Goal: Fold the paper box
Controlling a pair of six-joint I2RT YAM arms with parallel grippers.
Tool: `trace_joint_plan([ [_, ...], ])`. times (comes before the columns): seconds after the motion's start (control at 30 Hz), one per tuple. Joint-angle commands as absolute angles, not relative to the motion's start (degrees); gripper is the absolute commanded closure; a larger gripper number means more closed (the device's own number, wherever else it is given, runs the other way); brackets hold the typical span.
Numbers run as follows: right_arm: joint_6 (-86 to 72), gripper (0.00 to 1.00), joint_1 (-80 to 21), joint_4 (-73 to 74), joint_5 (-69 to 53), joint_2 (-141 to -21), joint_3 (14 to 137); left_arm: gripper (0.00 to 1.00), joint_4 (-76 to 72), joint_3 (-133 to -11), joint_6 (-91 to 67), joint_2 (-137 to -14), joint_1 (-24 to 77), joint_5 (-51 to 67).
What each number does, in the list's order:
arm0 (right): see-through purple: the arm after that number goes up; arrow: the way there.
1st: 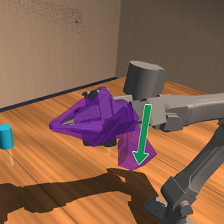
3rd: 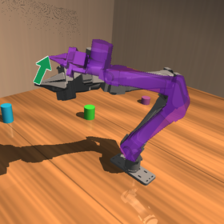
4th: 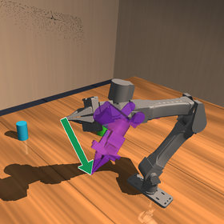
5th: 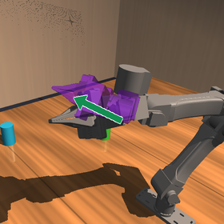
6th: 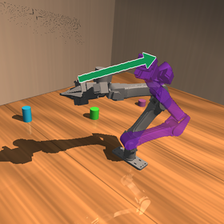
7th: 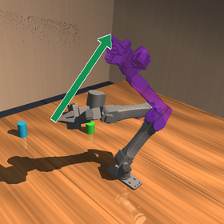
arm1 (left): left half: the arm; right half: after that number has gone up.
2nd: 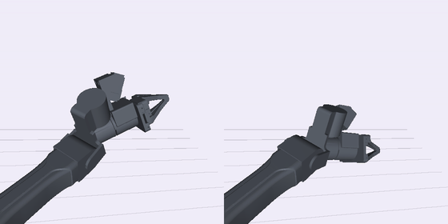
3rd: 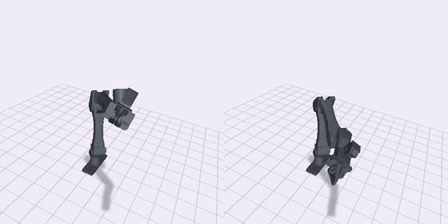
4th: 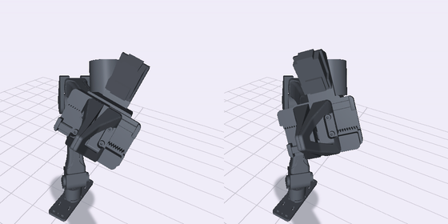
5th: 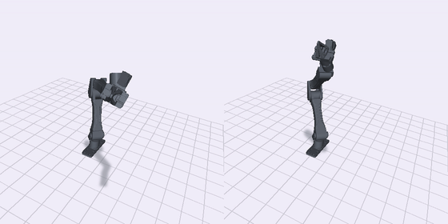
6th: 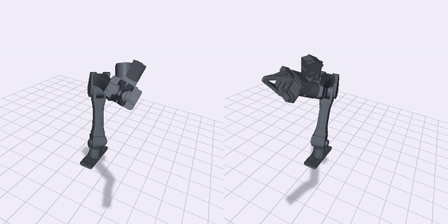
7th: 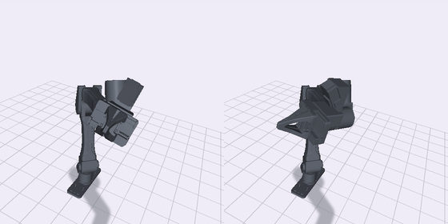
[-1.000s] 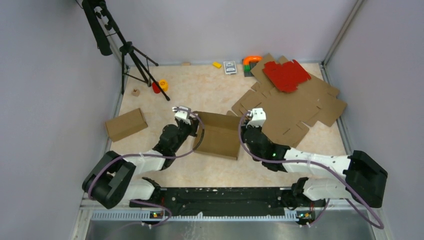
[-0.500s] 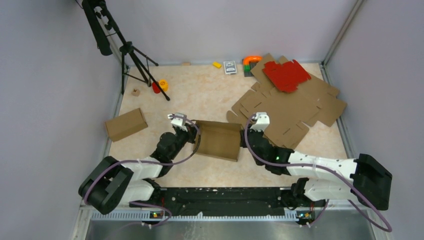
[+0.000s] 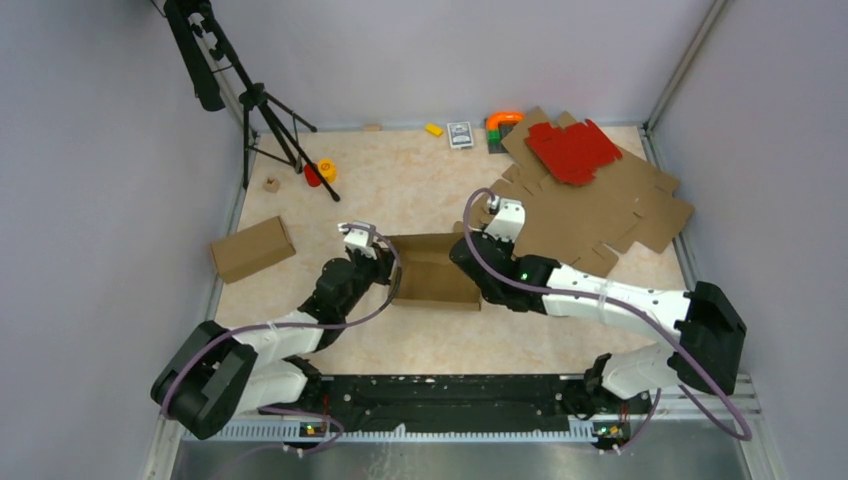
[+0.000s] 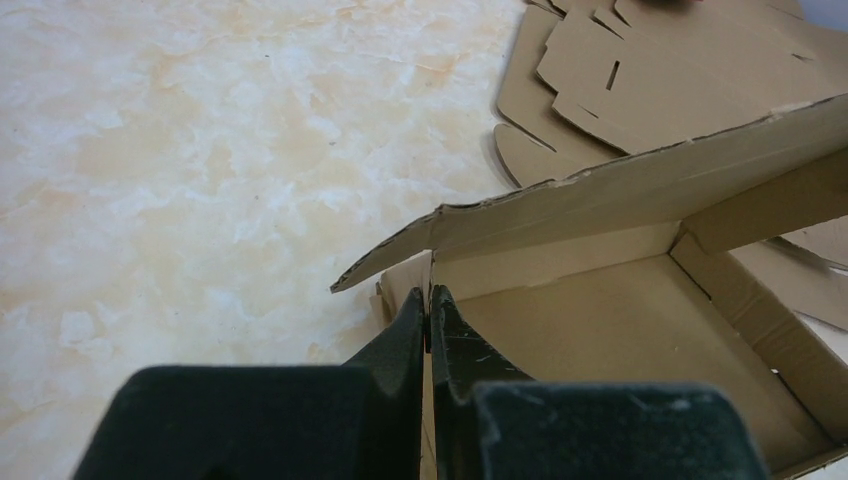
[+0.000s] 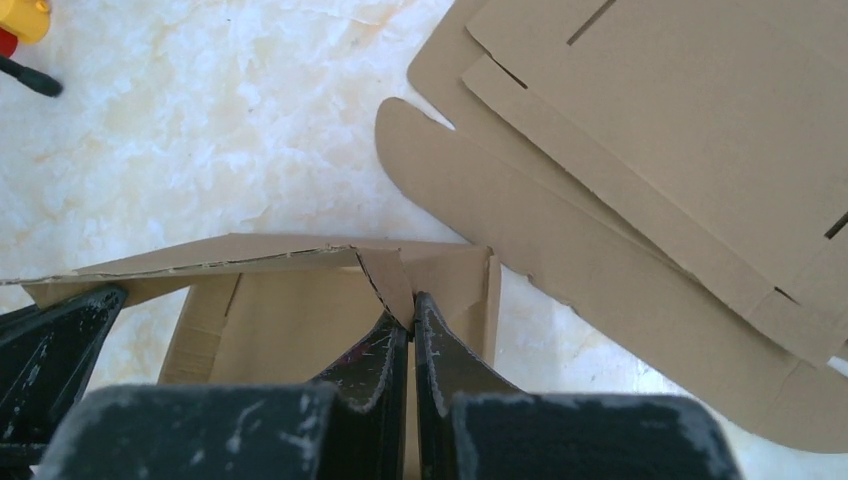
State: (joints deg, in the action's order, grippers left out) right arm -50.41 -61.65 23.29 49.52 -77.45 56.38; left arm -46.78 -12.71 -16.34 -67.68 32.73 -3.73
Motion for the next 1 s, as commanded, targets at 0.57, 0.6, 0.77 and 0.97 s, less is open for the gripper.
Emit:
trace_joint_plan([
  [0.57,-51.9,0.96,-60.0,13.3,30.8,-63.5,33.9,0.99,-43.9,-10.7,-16.7,-65.9,34.4,2.8],
  [0.6,-50.4,0.92,-60.1,12.7,29.9,-62.1,33.0,0.99,-43.8,-10.5,-16.6,-65.8,34.4,2.8],
  [0.77,-45.1,0.73,-60.1,12.0,26.1,-55.4,30.8,1.0,-43.5,-10.3,-15.4,-65.4,34.4,2.6],
  [0.97,-41.3,0.55,-60.0,13.2,21.2,-46.0,28.9,1.0,-43.8,-10.2,-14.6,-65.5,34.5,3.0],
])
